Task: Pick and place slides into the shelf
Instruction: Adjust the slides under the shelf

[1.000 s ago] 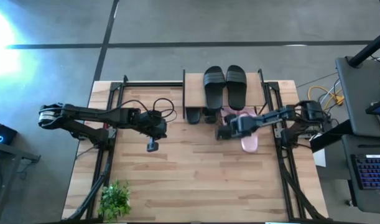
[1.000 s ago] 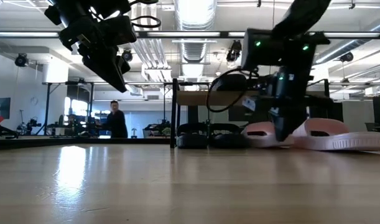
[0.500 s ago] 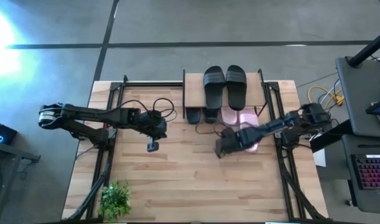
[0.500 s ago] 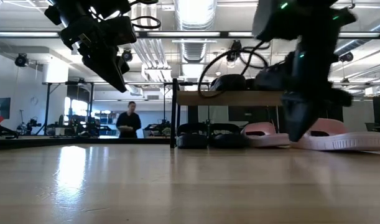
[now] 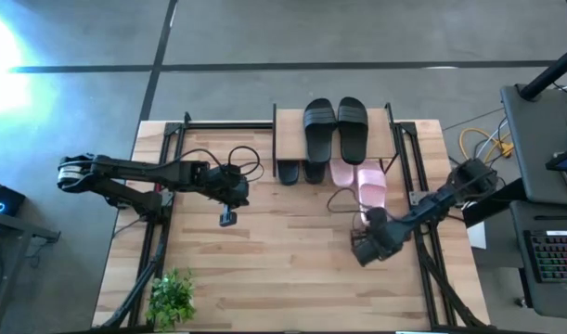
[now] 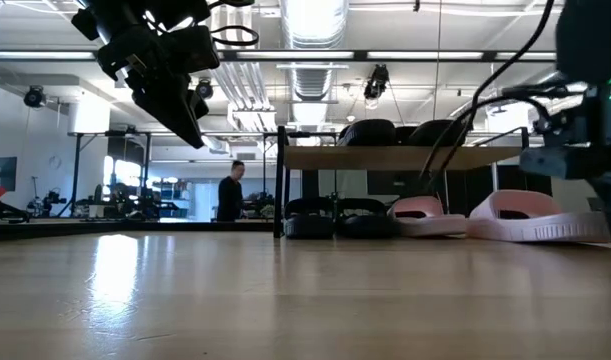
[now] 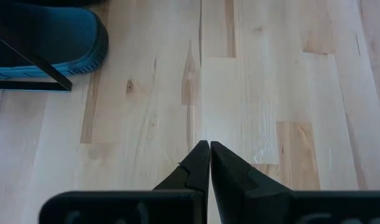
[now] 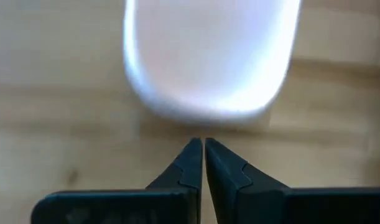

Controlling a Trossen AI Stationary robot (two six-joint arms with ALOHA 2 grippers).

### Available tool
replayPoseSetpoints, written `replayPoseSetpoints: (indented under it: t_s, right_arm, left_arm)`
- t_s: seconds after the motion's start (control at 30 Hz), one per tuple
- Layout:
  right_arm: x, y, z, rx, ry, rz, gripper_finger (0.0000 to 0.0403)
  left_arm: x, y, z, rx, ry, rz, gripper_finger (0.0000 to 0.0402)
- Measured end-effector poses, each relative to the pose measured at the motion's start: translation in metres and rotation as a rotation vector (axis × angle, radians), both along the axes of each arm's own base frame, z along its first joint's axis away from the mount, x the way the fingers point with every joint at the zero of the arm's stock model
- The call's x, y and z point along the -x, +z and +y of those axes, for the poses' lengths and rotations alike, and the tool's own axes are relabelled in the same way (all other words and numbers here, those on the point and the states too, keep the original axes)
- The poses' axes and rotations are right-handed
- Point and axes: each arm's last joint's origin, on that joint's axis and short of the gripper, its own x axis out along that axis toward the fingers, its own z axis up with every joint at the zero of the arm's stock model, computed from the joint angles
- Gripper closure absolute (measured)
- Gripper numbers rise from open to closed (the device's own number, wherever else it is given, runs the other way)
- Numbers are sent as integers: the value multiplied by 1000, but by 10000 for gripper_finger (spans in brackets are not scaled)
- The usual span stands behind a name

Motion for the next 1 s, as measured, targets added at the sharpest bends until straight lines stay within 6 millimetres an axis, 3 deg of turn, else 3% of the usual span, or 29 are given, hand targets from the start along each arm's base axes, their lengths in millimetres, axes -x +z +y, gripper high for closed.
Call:
replayPoseSetpoints:
  t_s: [0.4, 0.67, 0.83, 1.0]
  right_arm:
    - [3, -10, -70, 182, -132, 20, 390]
    - [-6, -2, -109, 331, -116, 31, 390]
    - [-8, 1, -123, 369, -141, 32, 390]
    - [-13, 2, -123, 294, -87, 0, 390]
  left_arm:
    - [0, 0, 0, 0, 1, 0, 402]
    - [0, 0, 0, 4, 5, 0, 402]
    - [0, 0, 0, 4, 5, 0, 402]
    - [0, 0, 0, 4, 5, 0, 402]
